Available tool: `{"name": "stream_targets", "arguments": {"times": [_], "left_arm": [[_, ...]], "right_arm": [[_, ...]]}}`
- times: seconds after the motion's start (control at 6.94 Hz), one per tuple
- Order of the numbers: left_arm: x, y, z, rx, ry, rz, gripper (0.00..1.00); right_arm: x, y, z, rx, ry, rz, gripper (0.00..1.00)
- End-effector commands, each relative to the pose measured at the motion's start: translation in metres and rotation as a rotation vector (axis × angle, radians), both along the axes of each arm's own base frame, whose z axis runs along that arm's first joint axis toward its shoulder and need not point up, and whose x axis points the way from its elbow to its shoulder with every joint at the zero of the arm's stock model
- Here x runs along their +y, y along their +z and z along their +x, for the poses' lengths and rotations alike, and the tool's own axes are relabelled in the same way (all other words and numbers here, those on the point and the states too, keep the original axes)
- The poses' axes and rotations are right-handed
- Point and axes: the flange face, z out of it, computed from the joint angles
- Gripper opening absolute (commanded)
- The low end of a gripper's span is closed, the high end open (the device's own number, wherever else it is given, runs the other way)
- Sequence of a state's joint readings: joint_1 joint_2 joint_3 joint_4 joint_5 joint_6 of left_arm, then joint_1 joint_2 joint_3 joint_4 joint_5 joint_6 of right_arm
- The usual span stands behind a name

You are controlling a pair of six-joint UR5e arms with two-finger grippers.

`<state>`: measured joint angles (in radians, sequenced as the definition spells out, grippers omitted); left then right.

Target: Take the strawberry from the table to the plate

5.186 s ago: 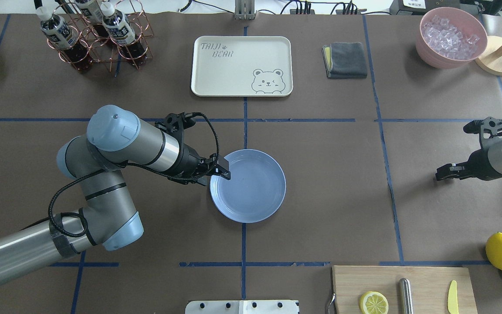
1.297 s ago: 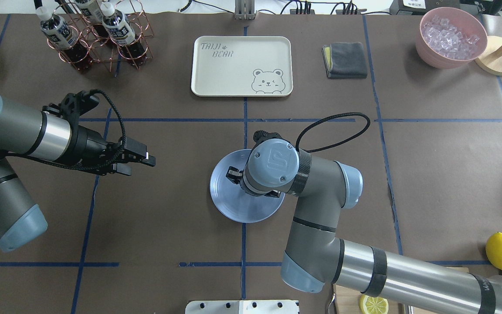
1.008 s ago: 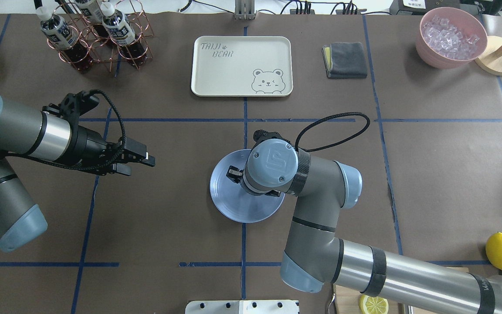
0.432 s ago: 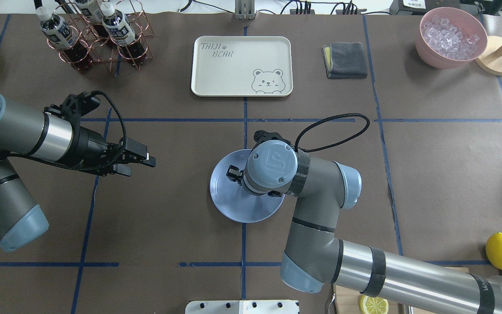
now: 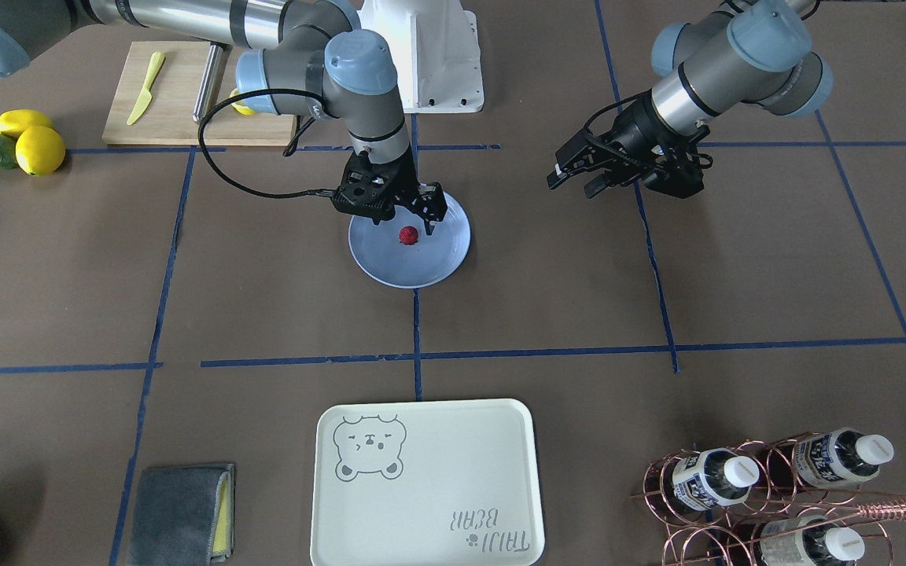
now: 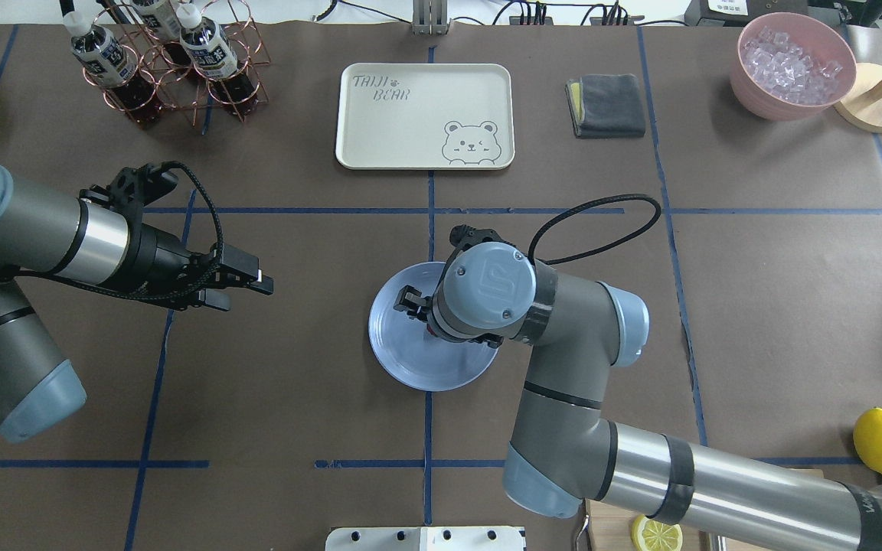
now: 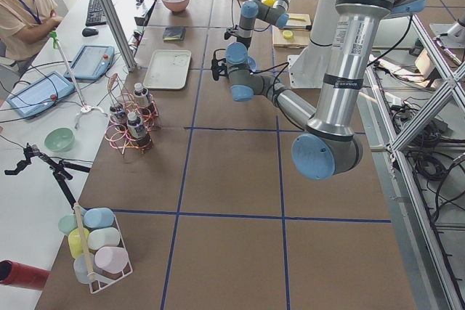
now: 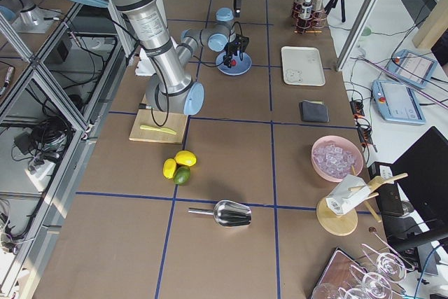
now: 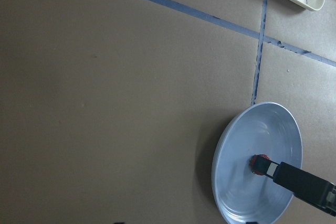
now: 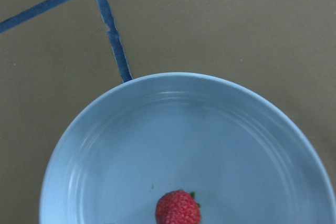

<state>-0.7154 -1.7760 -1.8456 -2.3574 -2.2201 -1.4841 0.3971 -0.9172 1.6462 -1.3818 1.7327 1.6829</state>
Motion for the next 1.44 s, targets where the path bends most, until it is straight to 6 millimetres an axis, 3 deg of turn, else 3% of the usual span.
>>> {"name": "stream_targets", "arguments": {"times": [0.0, 0.14, 0.29, 0.43, 0.58, 0.72, 0.86, 1.01, 1.3], "left_arm": [[-0.004, 0.011, -0.005, -0.018, -0.007, 0.007, 1.00], [-0.006, 0.024, -0.011, -0.040, -0.010, 0.027, 1.00], [-0.012, 0.050, -0.030, -0.087, -0.025, 0.096, 1.00], [-0.016, 0.083, -0.056, -0.150, -0.035, 0.173, 1.00], [-0.021, 0.116, -0.096, -0.214, -0.045, 0.251, 1.00], [-0.021, 0.156, -0.149, -0.299, -0.043, 0.363, 1.00], [-0.014, 0.195, -0.201, -0.387, -0.029, 0.463, 1.00], [-0.011, 0.223, -0.240, -0.454, -0.010, 0.548, 1.00], [-0.019, 0.273, -0.343, -0.597, 0.040, 0.612, 1.00]], "right_arm": [[0.005, 0.024, 0.089, -0.044, -0.043, 0.021, 1.00], [0.001, 0.051, 0.135, -0.034, -0.077, 0.034, 1.00], [-0.001, 0.091, 0.187, 0.007, -0.142, 0.086, 1.00], [-0.017, 0.140, 0.247, 0.064, -0.212, 0.130, 1.00], [-0.036, 0.183, 0.310, 0.102, -0.272, 0.168, 1.00], [-0.054, 0.222, 0.380, 0.115, -0.316, 0.211, 1.00], [-0.065, 0.268, 0.441, 0.122, -0.359, 0.247, 1.00], [-0.076, 0.317, 0.499, 0.159, -0.387, 0.285, 1.00], [-0.087, 0.398, 0.582, 0.163, -0.431, 0.341, 1.00]]}}
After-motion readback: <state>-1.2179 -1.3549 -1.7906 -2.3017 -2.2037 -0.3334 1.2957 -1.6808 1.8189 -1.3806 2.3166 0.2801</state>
